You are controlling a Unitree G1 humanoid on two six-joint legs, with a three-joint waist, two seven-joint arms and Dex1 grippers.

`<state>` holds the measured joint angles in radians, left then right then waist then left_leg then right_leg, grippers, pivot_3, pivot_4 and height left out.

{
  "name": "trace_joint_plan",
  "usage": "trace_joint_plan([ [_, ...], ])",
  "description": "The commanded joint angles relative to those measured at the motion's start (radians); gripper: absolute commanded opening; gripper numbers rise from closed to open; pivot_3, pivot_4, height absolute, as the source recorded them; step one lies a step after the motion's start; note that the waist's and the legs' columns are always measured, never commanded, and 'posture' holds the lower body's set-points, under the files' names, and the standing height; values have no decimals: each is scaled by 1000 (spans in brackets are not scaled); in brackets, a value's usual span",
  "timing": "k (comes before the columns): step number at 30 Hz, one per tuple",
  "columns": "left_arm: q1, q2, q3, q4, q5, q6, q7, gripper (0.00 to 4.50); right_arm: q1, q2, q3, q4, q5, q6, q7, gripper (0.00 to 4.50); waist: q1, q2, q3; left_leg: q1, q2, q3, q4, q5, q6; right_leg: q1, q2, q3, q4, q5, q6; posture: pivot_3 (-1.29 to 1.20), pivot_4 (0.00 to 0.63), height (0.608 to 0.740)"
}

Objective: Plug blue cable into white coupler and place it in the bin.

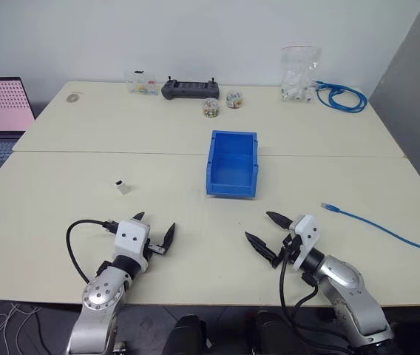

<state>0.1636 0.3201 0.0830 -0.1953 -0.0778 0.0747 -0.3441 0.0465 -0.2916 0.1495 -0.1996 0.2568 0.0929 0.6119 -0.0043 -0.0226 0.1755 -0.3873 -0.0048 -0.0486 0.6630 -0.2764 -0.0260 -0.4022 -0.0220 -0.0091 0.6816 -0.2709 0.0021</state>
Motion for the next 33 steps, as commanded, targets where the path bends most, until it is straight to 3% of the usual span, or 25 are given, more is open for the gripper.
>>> trace_joint_plan([
  [1, 6, 7, -7, -30, -13, -24, -24, 4500, -12, 6, -3, -12, 7, -19, 8, 4480, 0, 0, 0, 0, 0, 0, 0, 0, 0, 0, 0, 0, 0, 0, 0, 0, 150, 740],
  [16, 8, 39, -17, -58, 12, -20, -54, 4500, -13, 7, 9, -8, 2, -23, 13, 4480, -1, 0, 0, 0, 0, 0, 0, 0, 0, 0, 0, 0, 0, 0, 0, 0, 150, 740],
  [23, 13, 74, 14, -88, -121, -31, -172, 4500, -10, 1, 3, -22, 4, -19, 7, 4480, -1, 0, 0, 1, 0, 0, 0, 0, 0, 0, 0, 0, 0, 0, 0, 0, 150, 740],
  [29, -152, 144, -11, -180, -270, 128, -290, 4500, -4, -33, -12, -92, -8, 2, -8, 4480, 2, 0, 0, 1, 0, 0, 0, 0, 0, 1, 0, -1, 0, 0, 0, 0, 150, 740],
  [33, -303, 202, -84, -228, -290, 245, -354, 4500, -2, -88, -80, -175, 5, 51, -33, 4480, 1, 0, 0, 2, -1, 0, 0, 0, 0, 4, 0, 0, -1, 0, 0, 0, 150, 740],
])
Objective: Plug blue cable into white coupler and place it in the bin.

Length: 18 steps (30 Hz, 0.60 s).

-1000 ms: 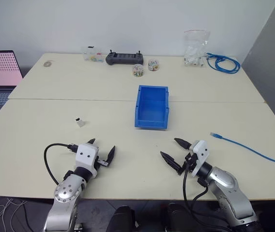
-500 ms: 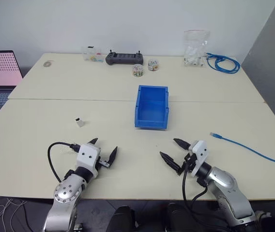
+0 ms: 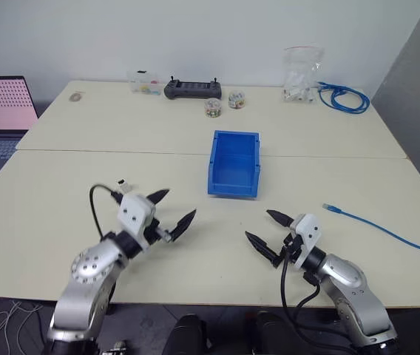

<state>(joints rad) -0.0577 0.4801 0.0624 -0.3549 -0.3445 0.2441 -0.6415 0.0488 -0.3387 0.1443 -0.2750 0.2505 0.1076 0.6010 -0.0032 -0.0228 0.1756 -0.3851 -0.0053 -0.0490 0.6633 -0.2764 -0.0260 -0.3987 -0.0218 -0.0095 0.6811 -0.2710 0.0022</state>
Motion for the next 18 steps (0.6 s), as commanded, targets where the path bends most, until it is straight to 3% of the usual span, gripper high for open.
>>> trace_joint_plan([
  [1, -124, 65, -103, -77, -17, 107, -86, 4500, -7, -84, -121, -115, 22, 62, -16, 4480, 0, 0, 0, 1, 0, 0, 0, 0, 0, 1, 0, 0, 0, 0, 0, 0, 150, 740],
  [5, -231, 101, -195, -79, -27, 215, -149, 4500, -34, -254, -260, -93, 66, 155, 53, 4480, 0, 0, 0, 4, -1, 0, 0, 0, 0, 5, 0, 0, -1, 0, 0, 0, 150, 740],
  [9, -306, 91, -258, -40, -8, 250, -184, 4500, -89, -399, -325, 67, 77, 159, 166, 4480, -7, 0, 1, 6, 0, 0, 0, 0, 0, 7, 2, 0, -1, -1, 0, 0, 150, 740],
  [12, -349, 72, -292, -4, 3, 245, -205, 4500, -166, -487, -316, 263, 34, 120, 250, 4480, -7, 0, 1, 7, 0, 0, -1, 0, 0, 8, 2, 0, -1, -1, -1, 0, 150, 740],
  [18, -366, 69, -335, 38, 49, 199, -240, 4500, -315, -557, -232, 529, -29, 74, 398, 4480, -13, 0, 1, 8, 0, 1, -1, 0, 0, 9, 2, 0, -1, -1, -1, 0, 150, 740],
])
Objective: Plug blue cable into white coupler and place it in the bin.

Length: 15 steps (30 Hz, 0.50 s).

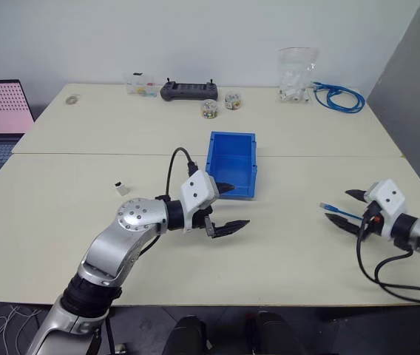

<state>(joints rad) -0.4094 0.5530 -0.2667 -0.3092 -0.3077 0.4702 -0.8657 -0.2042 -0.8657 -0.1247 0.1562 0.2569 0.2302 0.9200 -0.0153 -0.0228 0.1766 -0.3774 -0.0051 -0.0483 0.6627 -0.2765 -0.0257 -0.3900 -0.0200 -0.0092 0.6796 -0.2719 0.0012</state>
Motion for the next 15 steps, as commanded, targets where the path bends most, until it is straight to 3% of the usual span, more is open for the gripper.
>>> trace_joint_plan([
  [1, -12, -5, -12, -7, 15, -28, -20, 4500, -97, -34, 56, 155, -54, -73, 99, 4480, -2, 0, 0, 0, 0, 0, 0, 0, 0, 0, 0, 0, 0, 0, 0, 0, 150, 740],
  [8, -31, -20, -24, -45, -9, 59, -33, 4500, -300, 3, 156, 424, -123, -113, 207, 4480, -9, 0, 1, 0, 0, 0, 0, 0, 0, 0, -1, 0, 0, 0, 0, 0, 150, 740],
  [11, -48, -16, -35, -66, -10, 95, -40, 4500, -365, 21, 173, 513, -139, -111, 238, 4006, -10, 0, 1, 0, 0, 0, 0, 0, 0, 0, -1, 0, 0, 0, 0, 0, 150, 740],
  [15, -81, -29, -32, -86, -37, 160, -40, 4500, -406, 26, 203, 571, -165, -127, 289, 3019, -10, 0, 1, -1, -1, 0, 1, 0, 0, 0, -2, 0, 0, 0, 0, 0, 150, 740],
])
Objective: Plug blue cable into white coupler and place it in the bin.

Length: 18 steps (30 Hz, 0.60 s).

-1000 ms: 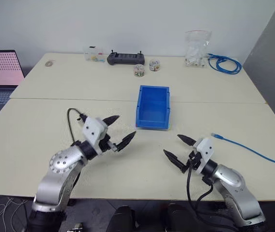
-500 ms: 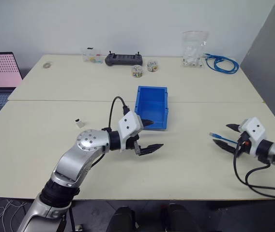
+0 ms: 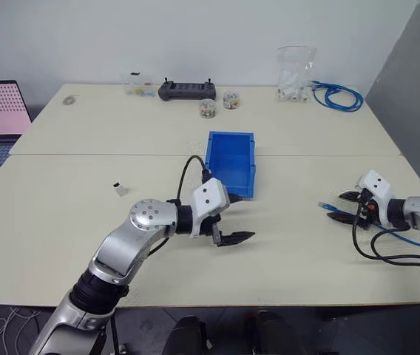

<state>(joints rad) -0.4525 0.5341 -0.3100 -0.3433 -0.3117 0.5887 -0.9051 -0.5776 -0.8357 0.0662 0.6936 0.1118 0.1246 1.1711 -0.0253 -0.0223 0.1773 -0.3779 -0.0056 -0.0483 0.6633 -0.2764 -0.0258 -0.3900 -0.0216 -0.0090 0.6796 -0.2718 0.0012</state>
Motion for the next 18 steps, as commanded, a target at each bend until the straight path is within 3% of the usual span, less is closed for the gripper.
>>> trace_joint_plan([
  [1, -44, -11, 12, -55, -37, 52, -2, 4500, -38, -1, 14, 42, -25, -25, 45, 2822, 0, 0, 0, 0, 0, 0, 0, 0, 0, 0, 0, 0, 0, 0, 0, 0, 150, 740],
  [11, -48, 4, 17, -62, -56, 60, -39, 4500, -40, 14, 58, 37, -90, -188, 73, 260, -4, 0, 0, 2, 0, 0, 0, 0, 0, 1, 0, 0, 0, 0, 0, 0, 150, 740],
  [18, 46, 106, 80, -100, -72, 57, -65, 4500, 2, 23, 69, -184, -43, -158, 162, 164, -7, 1, 1, 3, 1, 0, -1, 0, 0, 1, 0, 1, 0, 0, 0, 0, 150, 740],
])
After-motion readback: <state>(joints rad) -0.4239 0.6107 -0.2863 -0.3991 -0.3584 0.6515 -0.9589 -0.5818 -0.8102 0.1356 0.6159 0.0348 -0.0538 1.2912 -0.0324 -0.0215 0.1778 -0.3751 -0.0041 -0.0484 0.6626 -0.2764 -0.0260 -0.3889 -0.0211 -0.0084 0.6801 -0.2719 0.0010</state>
